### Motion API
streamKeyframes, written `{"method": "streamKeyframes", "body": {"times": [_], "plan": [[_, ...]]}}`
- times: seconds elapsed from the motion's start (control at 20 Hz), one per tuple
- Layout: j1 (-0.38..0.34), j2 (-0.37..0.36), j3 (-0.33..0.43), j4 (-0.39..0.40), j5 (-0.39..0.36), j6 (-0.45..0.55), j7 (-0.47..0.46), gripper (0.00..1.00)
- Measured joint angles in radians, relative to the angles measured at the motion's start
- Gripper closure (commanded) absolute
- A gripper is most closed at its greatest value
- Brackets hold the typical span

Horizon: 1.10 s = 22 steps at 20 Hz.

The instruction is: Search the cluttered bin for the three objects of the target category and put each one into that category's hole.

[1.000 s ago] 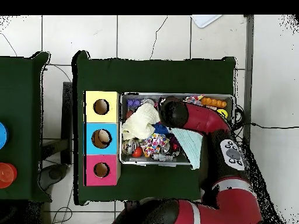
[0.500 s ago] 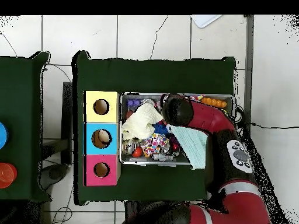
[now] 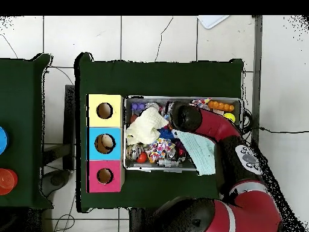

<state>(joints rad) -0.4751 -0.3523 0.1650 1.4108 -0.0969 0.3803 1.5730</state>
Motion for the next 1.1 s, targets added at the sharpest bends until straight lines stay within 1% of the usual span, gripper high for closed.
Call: {"method": "streamKeyframes", "body": {"times": [0.35,0.75,0.85,1.1], "plan": [[0.015,0.006,0.001,0.000,0.025,0.085,0.000,0.00],[0.034,-0.026,0.001,0.000,0.041,0.186,0.000,0.00],[0.034,-0.039,0.001,0.000,0.046,0.224,0.000,0.00],[0.031,-0.034,0.001,0.000,0.045,0.226,0.000,0.00]]}}
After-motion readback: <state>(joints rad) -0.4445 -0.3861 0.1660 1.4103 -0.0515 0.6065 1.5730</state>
